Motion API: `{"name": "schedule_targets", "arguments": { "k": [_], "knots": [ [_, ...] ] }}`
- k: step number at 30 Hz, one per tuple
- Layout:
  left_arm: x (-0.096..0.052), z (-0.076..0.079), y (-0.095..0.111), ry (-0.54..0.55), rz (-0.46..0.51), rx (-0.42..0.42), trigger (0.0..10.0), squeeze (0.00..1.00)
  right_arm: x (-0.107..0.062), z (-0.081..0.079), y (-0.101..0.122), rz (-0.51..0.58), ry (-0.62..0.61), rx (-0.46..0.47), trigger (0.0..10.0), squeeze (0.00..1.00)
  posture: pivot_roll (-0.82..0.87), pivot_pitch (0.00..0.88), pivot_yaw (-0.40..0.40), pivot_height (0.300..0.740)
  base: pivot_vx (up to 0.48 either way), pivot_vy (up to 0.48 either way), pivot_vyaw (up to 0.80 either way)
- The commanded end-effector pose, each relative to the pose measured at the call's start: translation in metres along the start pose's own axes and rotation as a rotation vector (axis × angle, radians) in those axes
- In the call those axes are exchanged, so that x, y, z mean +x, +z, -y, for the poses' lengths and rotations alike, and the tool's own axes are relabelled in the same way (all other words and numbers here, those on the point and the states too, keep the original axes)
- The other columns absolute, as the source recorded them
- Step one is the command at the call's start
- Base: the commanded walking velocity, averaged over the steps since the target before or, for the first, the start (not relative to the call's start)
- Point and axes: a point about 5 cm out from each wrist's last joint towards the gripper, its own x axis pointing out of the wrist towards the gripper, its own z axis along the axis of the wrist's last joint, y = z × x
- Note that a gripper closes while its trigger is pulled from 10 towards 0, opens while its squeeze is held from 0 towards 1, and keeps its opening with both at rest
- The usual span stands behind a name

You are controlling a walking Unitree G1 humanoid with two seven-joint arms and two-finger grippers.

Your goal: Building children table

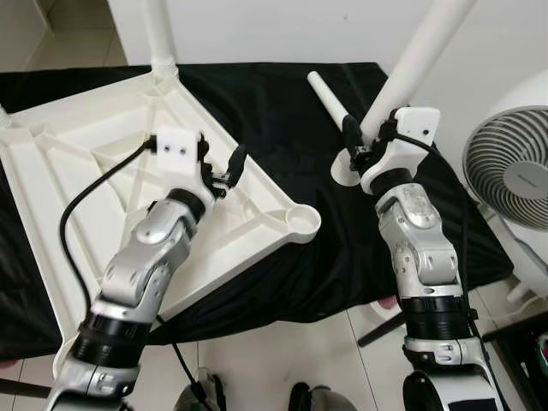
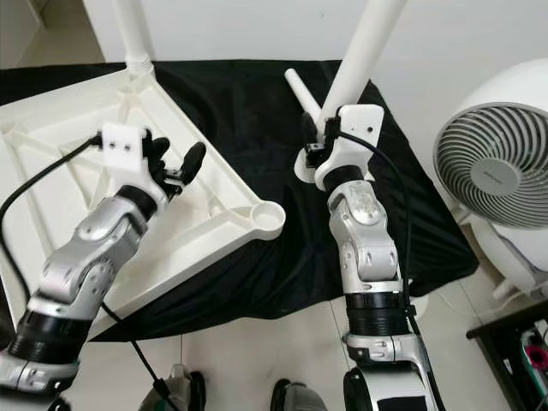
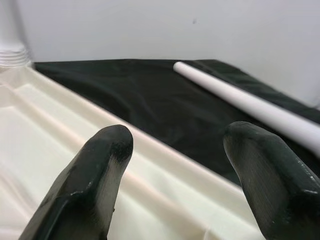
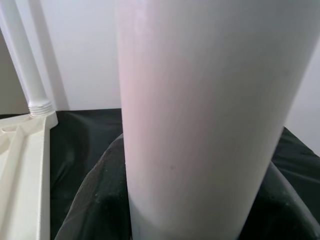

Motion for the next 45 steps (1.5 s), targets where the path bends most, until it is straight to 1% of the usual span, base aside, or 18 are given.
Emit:
{"name": "schedule_targets", "arguments": {
  "k": [1, 3, 4, 5, 6, 8, 9, 13, 16, 17, 18, 19, 22, 24, 33, 39, 42, 45],
  "knots": [
    [-0.009, 0.015, -0.003, -0.274, 0.007, 0.073, 10.0, 0.00, -0.003, 0.001, -0.005, -0.001, 0.000, -0.010, 10.0, 0.00, 0.11, 0.135, -0.029, 0.740, 0.000, 0.000, 0.00],
    [-0.009, 0.015, -0.003, -0.274, 0.007, 0.073, 10.0, 0.00, -0.003, 0.001, -0.005, -0.001, 0.000, -0.010, 10.0, 0.00, 0.11, 0.135, -0.029, 0.740, 0.000, 0.000, 0.00],
    [-0.015, 0.017, -0.007, -0.319, -0.007, 0.088, 10.0, 0.00, -0.004, -0.001, -0.008, -0.006, 0.011, -0.020, 10.0, 0.00, 0.12, 0.131, -0.032, 0.740, 0.000, 0.000, 0.00],
    [-0.015, 0.017, -0.007, -0.319, -0.007, 0.088, 10.0, 0.00, -0.004, -0.001, -0.008, -0.006, 0.011, -0.020, 10.0, 0.00, 0.12, 0.131, -0.032, 0.740, 0.000, 0.000, 0.00],
    [-0.019, 0.017, -0.010, -0.349, -0.017, 0.108, 10.0, 0.00, -0.006, -0.004, -0.012, -0.009, 0.030, -0.031, 10.0, 0.00, 0.12, 0.130, -0.032, 0.740, 0.000, 0.000, 0.00],
    [-0.019, 0.017, -0.010, -0.349, -0.017, 0.108, 10.0, 0.00, -0.006, -0.004, -0.012, -0.009, 0.030, -0.031, 10.0, 0.00, 0.12, 0.130, -0.032, 0.740, 0.000, 0.000, 0.00],
    [-0.024, 0.018, -0.014, -0.386, -0.033, 0.107, 10.0, 0.00, -0.007, -0.008, -0.016, -0.011, 0.056, -0.035, 10.0, 0.00, 0.12, 0.131, -0.041, 0.740, 0.000, 0.000, 0.00],
    [-0.024, 0.018, -0.014, -0.386, -0.033, 0.107, 10.0, 0.00, -0.007, -0.008, -0.016, -0.011, 0.056, -0.035, 10.0, 0.00, 0.12, 0.131, -0.041, 0.740, 0.000, 0.000, 0.00],
    [-0.041, 0.033, -0.016, -0.570, -0.041, 0.103, 10.0, 0.00, -0.007, -0.015, -0.024, -0.010, 0.124, -0.039, 10.0, 0.00, 0.13, 0.127, -0.061, 0.740, 0.000, 0.000, 0.00],
    [-0.044, 0.037, -0.018, -0.608, -0.054, 0.087, 10.0, 0.00, -0.006, -0.017, -0.024, -0.005, 0.140, -0.035, 10.0, 0.00, 0.13, 0.125, -0.060, 0.740, 0.000, 0.000, 0.00],
    [-0.044, 0.037, -0.018, -0.608, -0.054, 0.087, 10.0, 0.00, -0.006, -0.017, -0.024, -0.005, 0.140, -0.035, 10.0, 0.00, 0.13, 0.125, -0.060, 0.740, 0.000, 0.000, 0.00],
    [-0.048, 0.041, -0.020, -0.632, -0.062, 0.074, 10.0, 0.00, -0.005, -0.019, -0.024, 0.000, 0.156, -0.034, 10.0, 0.00, 0.12, 0.122, -0.061, 0.740, 0.000, 0.000, 0.00],
    [-0.048, 0.042, -0.021, -0.628, -0.060, 0.074, 10.0, 0.00, -0.004, -0.019, -0.025, 0.000, 0.158, -0.032, 10.0, 0.00, 0.12, 0.122, -0.061, 0.740, 0.000, 0.000, 0.00],
    [-0.050, 0.044, -0.023, -0.640, -0.060, 0.099, 10.0, 0.00, -0.004, -0.022, -0.026, 0.001, 0.173, -0.037, 10.0, 0.00, 0.13, 0.118, -0.064, 0.740, 0.000, 0.000, 0.00],
    [-0.052, 0.045, -0.023, -0.657, -0.060, 0.117, 10.0, 0.00, -0.005, -0.029, -0.031, -0.005, 0.207, -0.031, 10.0, 0.00, 0.13, 0.112, -0.068, 0.740, 0.000, 0.000, 0.00],
    [-0.049, 0.042, -0.022, -0.641, -0.062, 0.115, 10.0, 0.00, -0.006, -0.033, -0.034, -0.004, 0.222, -0.025, 10.0, 0.00, 0.13, 0.109, -0.073, 0.740, 0.000, 0.000, 0.00],
    [-0.046, 0.035, -0.024, -0.620, -0.057, 0.119, 10.0, 0.00, -0.007, -0.034, -0.035, 0.001, 0.222, -0.005, 10.0, 0.00, 0.11, 0.107, -0.070, 0.740, 0.000, 0.000, 0.00],
    [-0.045, 0.031, -0.024, -0.608, -0.054, 0.125, 10.0, 0.00, -0.007, -0.035, -0.036, 0.003, 0.223, -0.003, 10.0, 0.00, 0.12, 0.108, -0.065, 0.740, 0.000, 0.000, 0.00]
  ]
}}
